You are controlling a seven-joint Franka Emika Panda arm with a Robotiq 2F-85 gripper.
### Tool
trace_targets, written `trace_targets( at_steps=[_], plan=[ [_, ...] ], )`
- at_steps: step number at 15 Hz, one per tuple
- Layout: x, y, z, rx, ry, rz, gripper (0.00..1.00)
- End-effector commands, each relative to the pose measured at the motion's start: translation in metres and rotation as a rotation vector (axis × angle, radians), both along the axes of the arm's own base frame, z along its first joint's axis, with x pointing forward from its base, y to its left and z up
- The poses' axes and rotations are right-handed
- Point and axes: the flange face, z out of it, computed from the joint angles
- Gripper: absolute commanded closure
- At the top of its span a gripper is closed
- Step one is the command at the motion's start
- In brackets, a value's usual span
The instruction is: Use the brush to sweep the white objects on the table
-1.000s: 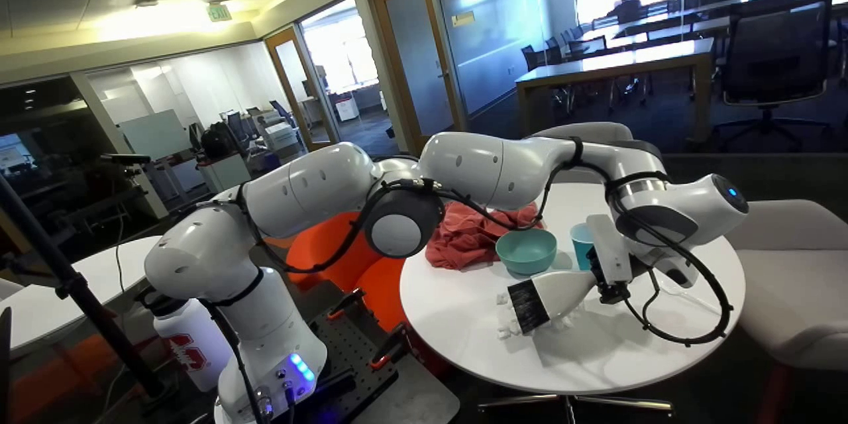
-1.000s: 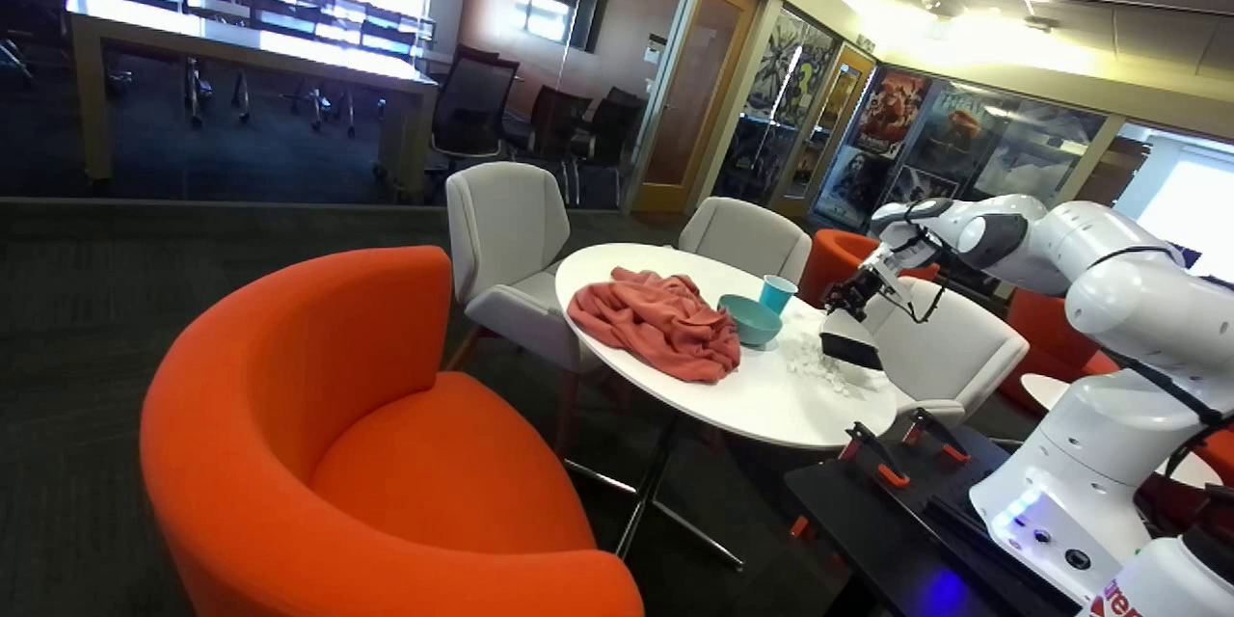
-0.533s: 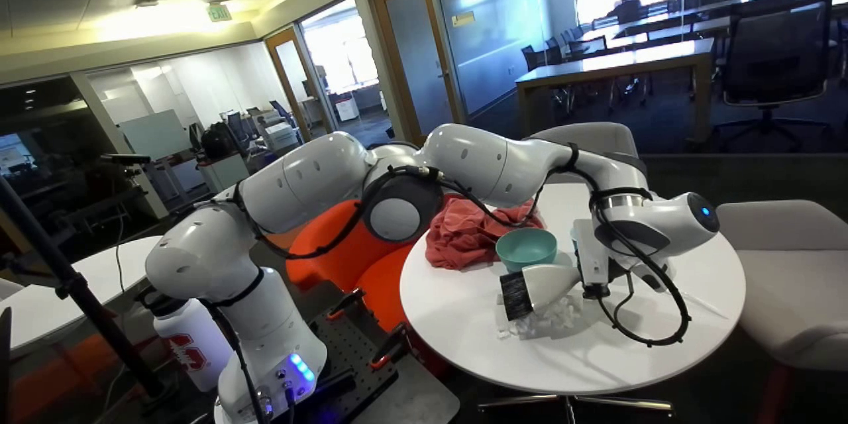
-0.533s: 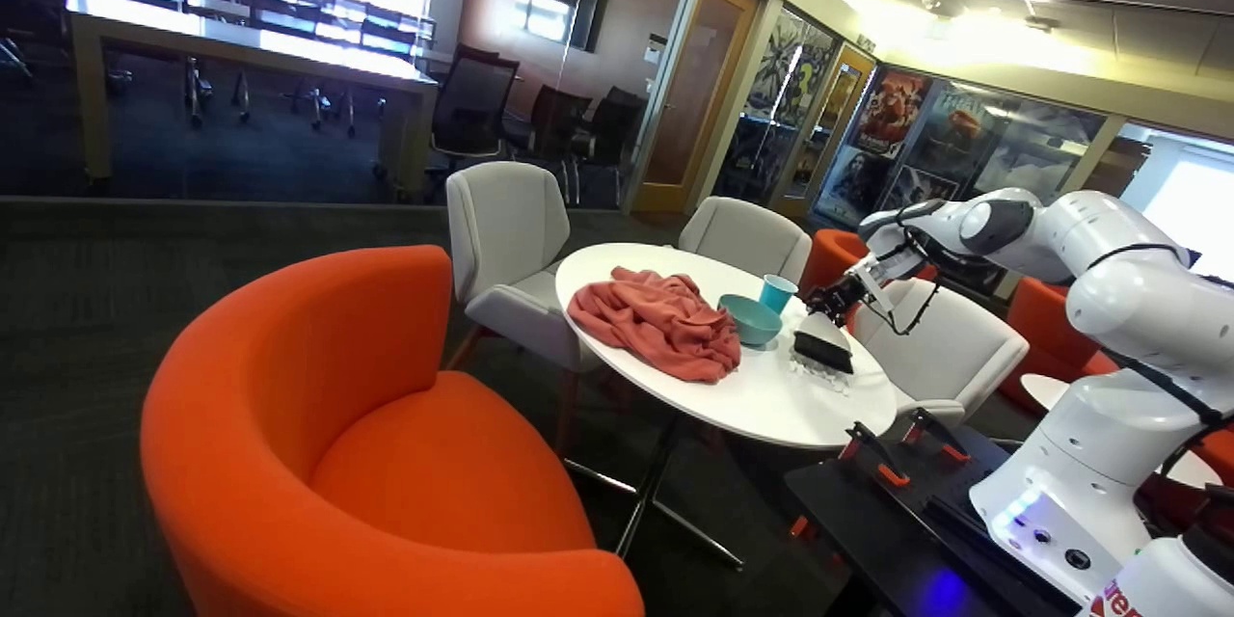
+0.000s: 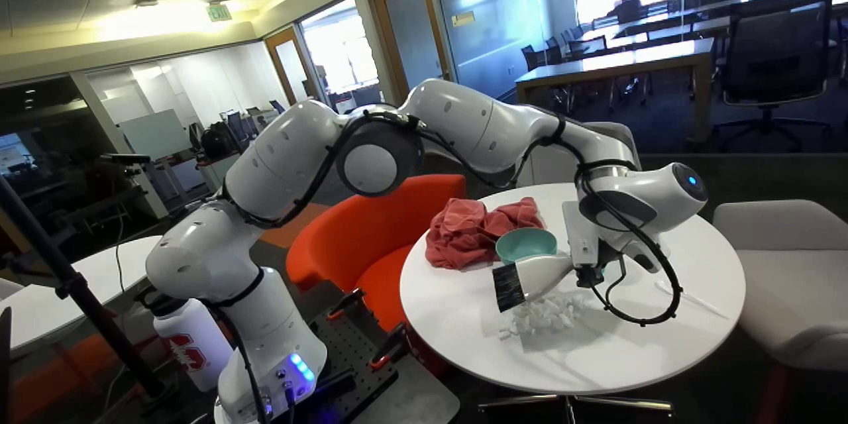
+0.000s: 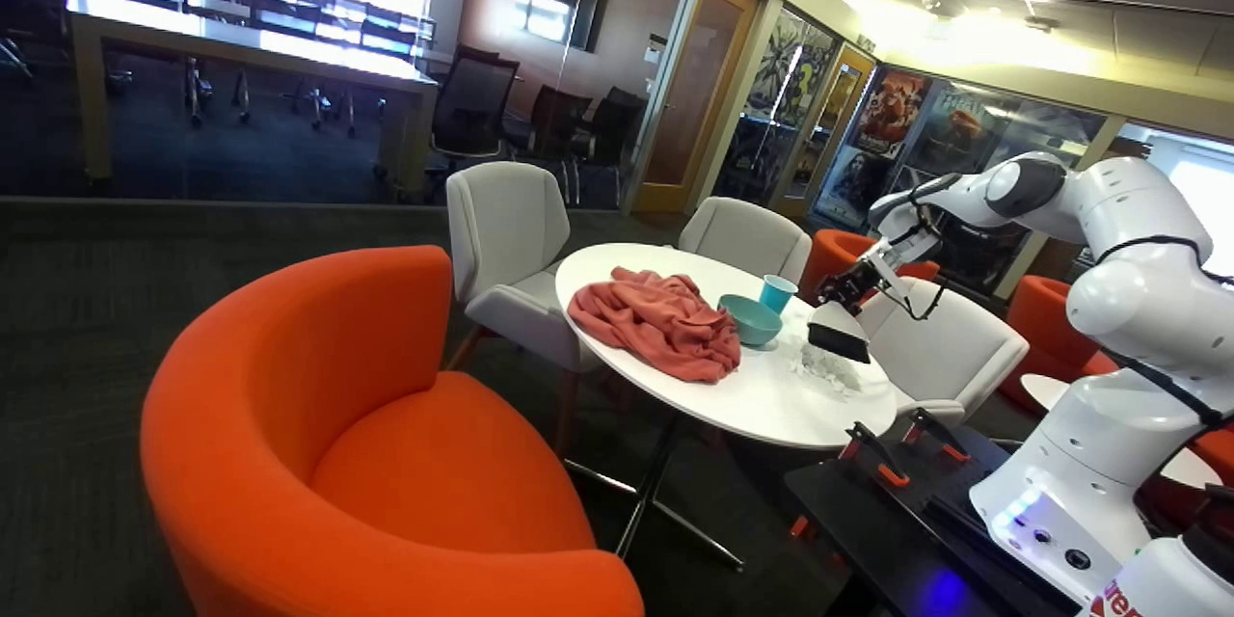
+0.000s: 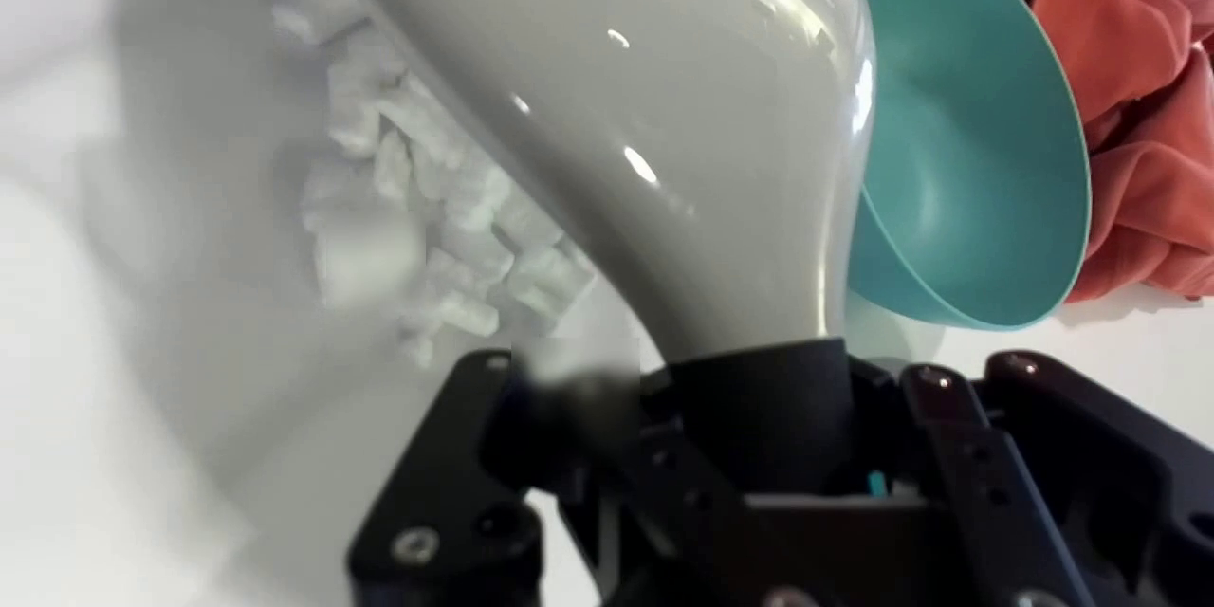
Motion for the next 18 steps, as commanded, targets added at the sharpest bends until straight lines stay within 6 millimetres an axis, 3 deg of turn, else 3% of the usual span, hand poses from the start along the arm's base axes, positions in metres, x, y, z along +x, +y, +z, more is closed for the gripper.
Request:
trace_targets(
  at_steps=[1, 3, 4, 8, 11, 15, 18],
  plan=[
    [-0.029, 0.022, 0.043, -0.035, 0.05, 0.054, 1.0],
    [-0.036, 0.029, 0.056, -0.103, 0.051, 0.069, 1.0],
    [-0.019, 0.011, 0.033, -0.047, 0.043, 0.043, 1.0],
    [-0.027, 0.023, 0.047, -0.08, 0.053, 0.063, 1.0],
    [-0.025, 0.023, 0.038, -0.067, 0.071, 0.055, 1.0],
    [-0.022, 0.05, 0.044, -0.147, -0.02, 0.014, 1.0],
    [-0.016, 0.07, 0.033, -0.186, -0.089, -0.018, 1.0]
  ],
)
